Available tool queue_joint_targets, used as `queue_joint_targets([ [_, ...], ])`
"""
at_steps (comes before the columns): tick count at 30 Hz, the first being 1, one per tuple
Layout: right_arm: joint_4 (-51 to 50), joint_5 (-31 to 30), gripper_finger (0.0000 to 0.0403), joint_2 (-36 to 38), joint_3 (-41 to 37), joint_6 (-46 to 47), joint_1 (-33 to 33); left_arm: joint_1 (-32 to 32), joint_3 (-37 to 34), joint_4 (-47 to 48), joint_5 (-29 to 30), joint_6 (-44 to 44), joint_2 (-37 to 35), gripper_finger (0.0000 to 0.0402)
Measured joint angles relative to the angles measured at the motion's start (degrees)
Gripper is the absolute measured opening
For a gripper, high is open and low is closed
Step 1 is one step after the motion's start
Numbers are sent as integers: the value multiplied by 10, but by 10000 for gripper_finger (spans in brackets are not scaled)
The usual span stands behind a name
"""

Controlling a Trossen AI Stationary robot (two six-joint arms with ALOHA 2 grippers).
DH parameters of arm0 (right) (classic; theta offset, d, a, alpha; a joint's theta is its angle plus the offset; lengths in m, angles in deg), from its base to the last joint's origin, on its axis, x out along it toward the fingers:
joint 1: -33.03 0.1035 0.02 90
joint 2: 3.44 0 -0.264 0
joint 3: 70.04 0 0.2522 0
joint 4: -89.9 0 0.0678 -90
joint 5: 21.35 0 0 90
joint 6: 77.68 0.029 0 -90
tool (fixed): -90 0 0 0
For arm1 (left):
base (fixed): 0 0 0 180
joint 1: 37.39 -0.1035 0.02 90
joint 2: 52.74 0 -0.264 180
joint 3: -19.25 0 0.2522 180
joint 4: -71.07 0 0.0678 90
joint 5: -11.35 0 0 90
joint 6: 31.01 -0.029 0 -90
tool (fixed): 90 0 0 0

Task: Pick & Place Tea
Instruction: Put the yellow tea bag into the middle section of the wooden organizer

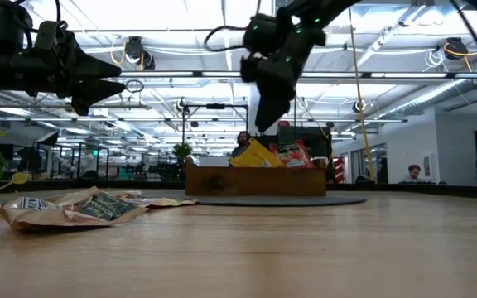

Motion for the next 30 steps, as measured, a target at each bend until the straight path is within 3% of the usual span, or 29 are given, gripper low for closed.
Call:
queue_joint_targets([
  [10,-34,6,188,-84,83,-39,2,0,0,0,0,0,0,214],
  [18,-98,5,172,-85,84,-41,2,0,0,0,0,0,0,214],
  [30,-38,5,123,-94,71,-48,4,0,0,0,0,0,0,214],
])
